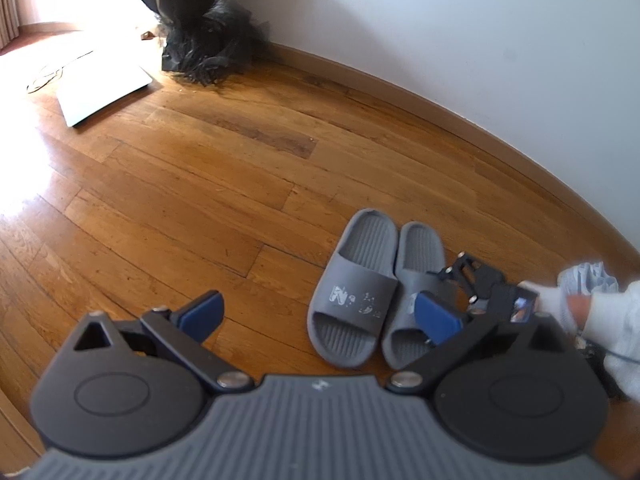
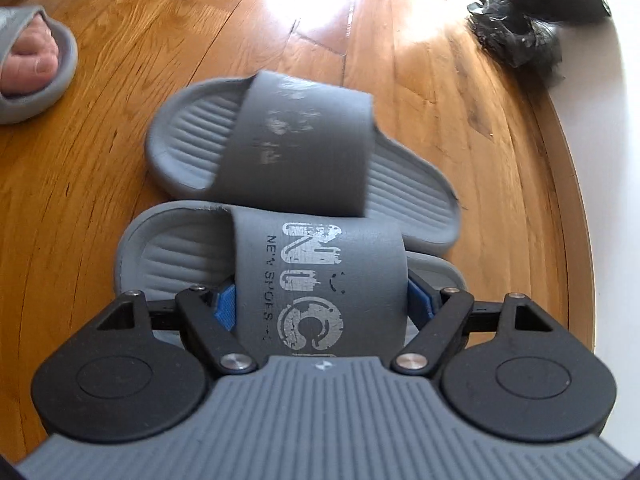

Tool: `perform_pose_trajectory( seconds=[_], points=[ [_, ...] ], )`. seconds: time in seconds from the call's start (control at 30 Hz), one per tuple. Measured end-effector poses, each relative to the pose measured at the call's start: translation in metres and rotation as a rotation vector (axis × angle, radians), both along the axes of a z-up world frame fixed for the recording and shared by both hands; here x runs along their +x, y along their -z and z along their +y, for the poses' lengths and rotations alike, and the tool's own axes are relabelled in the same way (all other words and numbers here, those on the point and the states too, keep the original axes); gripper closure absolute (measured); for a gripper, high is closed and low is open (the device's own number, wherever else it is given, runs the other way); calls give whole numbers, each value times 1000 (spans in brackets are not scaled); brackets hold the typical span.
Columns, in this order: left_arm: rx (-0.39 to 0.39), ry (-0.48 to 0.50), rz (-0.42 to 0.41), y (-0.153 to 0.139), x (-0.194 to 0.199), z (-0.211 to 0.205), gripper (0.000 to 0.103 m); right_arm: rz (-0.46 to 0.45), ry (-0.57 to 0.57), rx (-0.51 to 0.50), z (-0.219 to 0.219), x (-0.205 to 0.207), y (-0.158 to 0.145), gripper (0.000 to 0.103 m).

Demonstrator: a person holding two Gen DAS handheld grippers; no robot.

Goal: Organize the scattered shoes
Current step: 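Carry the dark grey slide beside its mate and open the right tool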

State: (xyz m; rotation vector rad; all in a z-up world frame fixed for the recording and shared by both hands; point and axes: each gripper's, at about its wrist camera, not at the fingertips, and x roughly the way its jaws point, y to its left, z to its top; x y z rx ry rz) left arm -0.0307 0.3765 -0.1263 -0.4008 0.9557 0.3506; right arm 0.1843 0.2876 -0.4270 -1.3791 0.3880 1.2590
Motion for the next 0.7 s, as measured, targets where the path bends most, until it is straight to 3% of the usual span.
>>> perform_pose_trajectory(
  seconds=[0.13,0.27,0.43,0.47,0.57,0.7],
  points=[
    [0,17,3,1,1,-5,0,-21,-15,26,2,-6,5,23],
    [18,53,19,3,3,-10,0,31,-20,6,0,-5,-7,20],
    [73,156,52,9,26,-24,0,140,2,67,-41,9,-63,9],
    [68,173,56,10,34,-27,0,184,34,116,-57,15,-83,1],
    [29,240,35,11,65,-41,0,315,199,273,-109,38,-136,1],
    [48,380,64,17,126,-81,0,357,399,420,-184,61,-177,1]
  ],
)
